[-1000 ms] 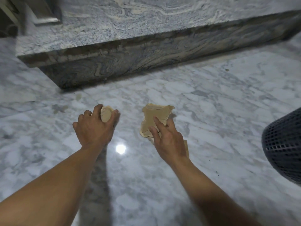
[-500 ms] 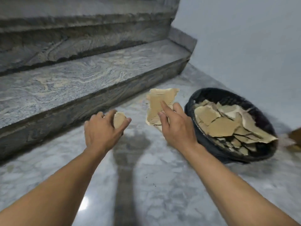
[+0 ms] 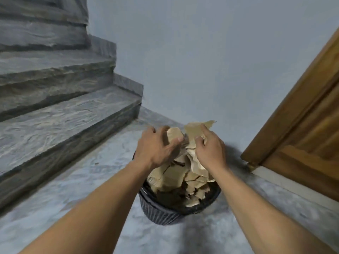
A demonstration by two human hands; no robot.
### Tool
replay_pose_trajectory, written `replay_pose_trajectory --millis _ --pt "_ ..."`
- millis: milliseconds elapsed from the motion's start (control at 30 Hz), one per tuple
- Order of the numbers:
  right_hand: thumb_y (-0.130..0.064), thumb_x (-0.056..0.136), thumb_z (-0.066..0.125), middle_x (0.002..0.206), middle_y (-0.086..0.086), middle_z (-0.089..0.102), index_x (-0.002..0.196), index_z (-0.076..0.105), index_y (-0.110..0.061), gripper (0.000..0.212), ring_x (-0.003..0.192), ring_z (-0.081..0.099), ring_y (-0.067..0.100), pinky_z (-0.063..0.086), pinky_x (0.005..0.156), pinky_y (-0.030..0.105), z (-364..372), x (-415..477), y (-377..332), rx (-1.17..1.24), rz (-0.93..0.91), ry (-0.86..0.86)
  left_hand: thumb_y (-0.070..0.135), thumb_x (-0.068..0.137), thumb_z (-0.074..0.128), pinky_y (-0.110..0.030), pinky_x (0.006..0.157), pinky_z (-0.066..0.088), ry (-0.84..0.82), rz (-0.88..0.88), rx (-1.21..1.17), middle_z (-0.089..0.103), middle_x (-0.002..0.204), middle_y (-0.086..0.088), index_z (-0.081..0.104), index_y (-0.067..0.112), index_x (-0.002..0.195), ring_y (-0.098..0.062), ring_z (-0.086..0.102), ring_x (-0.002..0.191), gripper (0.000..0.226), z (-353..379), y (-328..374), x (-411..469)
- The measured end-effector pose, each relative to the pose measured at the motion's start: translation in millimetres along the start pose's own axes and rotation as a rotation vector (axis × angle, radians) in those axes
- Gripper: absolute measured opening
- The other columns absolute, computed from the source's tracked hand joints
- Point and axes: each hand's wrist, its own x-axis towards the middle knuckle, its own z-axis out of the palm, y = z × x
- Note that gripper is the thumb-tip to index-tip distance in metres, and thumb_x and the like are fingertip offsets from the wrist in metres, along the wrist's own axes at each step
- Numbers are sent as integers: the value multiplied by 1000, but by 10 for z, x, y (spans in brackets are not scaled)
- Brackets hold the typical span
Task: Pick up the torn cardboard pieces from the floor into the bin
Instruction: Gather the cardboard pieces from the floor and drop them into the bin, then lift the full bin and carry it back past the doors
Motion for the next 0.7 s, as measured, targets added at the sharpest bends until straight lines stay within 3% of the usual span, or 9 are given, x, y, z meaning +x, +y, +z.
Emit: replay_pose_trajectory --millis 67,133,233,300,400,433,500,567,700 --pt "-33 102 47 142 1 59 153 42 -30 51 111 63 18 48 98 38 -47 -7 192 6 30 -88 70 90 48 -45 101 48 -73 40 0 54 129 -8 49 34 144 -31 55 120 65 189 18 5" --pt "-41 102 45 135 -7 64 152 38 -41 51 88 64 8 50 90 33 -131 -43 313 -22 29 -197 57 96 50 -43 102 48 24 64 -26 57 134 -6 50 30 146 -28 55 123 57 255 -24 -59" --pt "-39 103 48 146 -12 53 146 50 -38 43 129 54 10 37 108 28 -277 -29 518 -21 16 -216 46 96 55 -47 102 46 219 -27 29 55 138 -13 45 28 149 -33 49 127 57 263 -178 -93" --pt "-38 101 52 141 -9 59 139 61 -29 40 130 55 14 41 110 30 -337 -39 703 -3 27 -125 41 93 60 -50 100 46 233 -215 26 47 144 -18 36 28 153 -39 47 129 66 236 -280 -110" --pt "-45 100 52 150 -1 49 148 49 -27 51 133 49 17 37 100 26 -356 -126 994 19 161 -52 34 90 67 -47 95 46 65 -545 -196 46 145 -23 25 23 158 -45 51 125 80 283 -500 -90" --pt "-47 101 50 155 0 41 153 40 -31 56 136 44 17 33 98 26 -329 -157 1086 59 237 -68 31 88 69 -44 93 48 19 -602 -270 54 139 -21 33 22 154 -43 55 120 76 326 -580 -103" --pt "-54 102 43 161 -3 30 158 22 -40 61 140 38 17 32 102 30 -221 -180 1209 206 368 -137 15 83 68 -46 87 55 15 -645 -384 70 115 -15 58 19 128 -39 62 103 47 425 -706 -127" --pt "-57 103 38 163 -7 25 159 15 -41 62 147 31 21 31 111 38 -86 -146 1257 350 495 -219 -7 76 59 -49 78 57 68 -695 -495 71 95 -16 65 16 101 -38 64 91 35 500 -745 -139" --pt "-38 108 40 150 -11 44 153 38 -25 46 139 40 16 32 103 28 187 -99 1262 521 538 -300 -17 66 61 -51 77 57 67 -738 -797 73 97 -20 69 14 95 -39 67 91 43 561 -741 -68"
